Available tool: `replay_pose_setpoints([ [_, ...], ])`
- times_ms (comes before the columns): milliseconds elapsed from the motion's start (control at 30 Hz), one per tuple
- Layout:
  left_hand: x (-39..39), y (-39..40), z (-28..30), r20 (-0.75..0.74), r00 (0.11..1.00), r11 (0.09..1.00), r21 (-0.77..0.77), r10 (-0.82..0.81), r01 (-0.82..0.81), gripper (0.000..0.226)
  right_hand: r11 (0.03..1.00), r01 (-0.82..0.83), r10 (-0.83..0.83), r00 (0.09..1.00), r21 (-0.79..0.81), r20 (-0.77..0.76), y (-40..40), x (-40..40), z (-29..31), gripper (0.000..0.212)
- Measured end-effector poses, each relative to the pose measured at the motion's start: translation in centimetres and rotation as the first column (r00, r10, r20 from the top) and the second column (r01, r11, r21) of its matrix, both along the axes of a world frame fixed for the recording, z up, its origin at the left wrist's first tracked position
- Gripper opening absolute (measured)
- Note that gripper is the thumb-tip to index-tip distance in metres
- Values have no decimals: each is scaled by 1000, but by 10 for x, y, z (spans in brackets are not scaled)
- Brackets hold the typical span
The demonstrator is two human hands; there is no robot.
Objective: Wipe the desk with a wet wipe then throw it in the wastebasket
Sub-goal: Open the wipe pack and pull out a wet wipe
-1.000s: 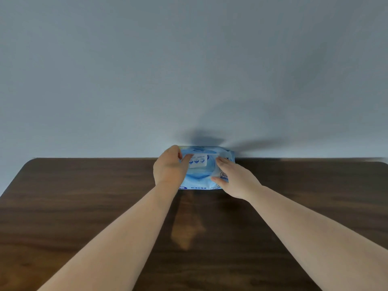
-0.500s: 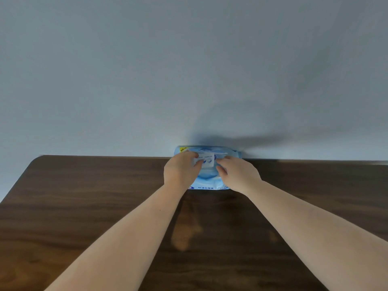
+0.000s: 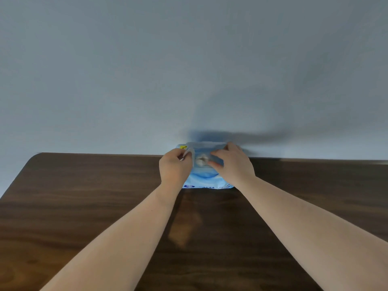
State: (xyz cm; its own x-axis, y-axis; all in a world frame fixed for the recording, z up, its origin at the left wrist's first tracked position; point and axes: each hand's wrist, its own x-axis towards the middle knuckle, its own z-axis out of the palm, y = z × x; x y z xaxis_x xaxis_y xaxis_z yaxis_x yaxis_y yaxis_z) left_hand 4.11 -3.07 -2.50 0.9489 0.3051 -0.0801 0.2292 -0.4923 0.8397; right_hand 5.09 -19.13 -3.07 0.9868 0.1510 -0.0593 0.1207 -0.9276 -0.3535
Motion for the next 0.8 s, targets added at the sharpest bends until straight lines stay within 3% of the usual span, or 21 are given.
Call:
replay_pose_setpoints([
  [100,1,3,-2,-3,1000,1000,16,-9,9,42,998,36,-35,999,49,-28,8,1,1,39],
  [367,-2,8,-2,36,999,1000,13,-15,15,47,999,35,-34,999,-39,23,23,-5,1,32],
  [567,0,14,-12,1,1000,999,-27,-19,19,39,952,183,-183,983,246,-20,39,-5,-4,18],
  [633,2,17,-15,-20,999,998,-56,-43,42,37,811,304,-270,953,501,-141,41,-4,6,8],
  [700,0,19,-10,-36,996,986,-147,-82,76,29,508,433,-288,900,745,-328,34,-8,25,7],
  [767,-7,18,1,-33,997,956,-288,-70,57,17,181,508,-189,858,842,-477,24,-15,44,14],
  [800,-10,18,7,-33,999,934,-356,-36,22,24,74,530,-132,845,845,-519,20,-18,51,14],
])
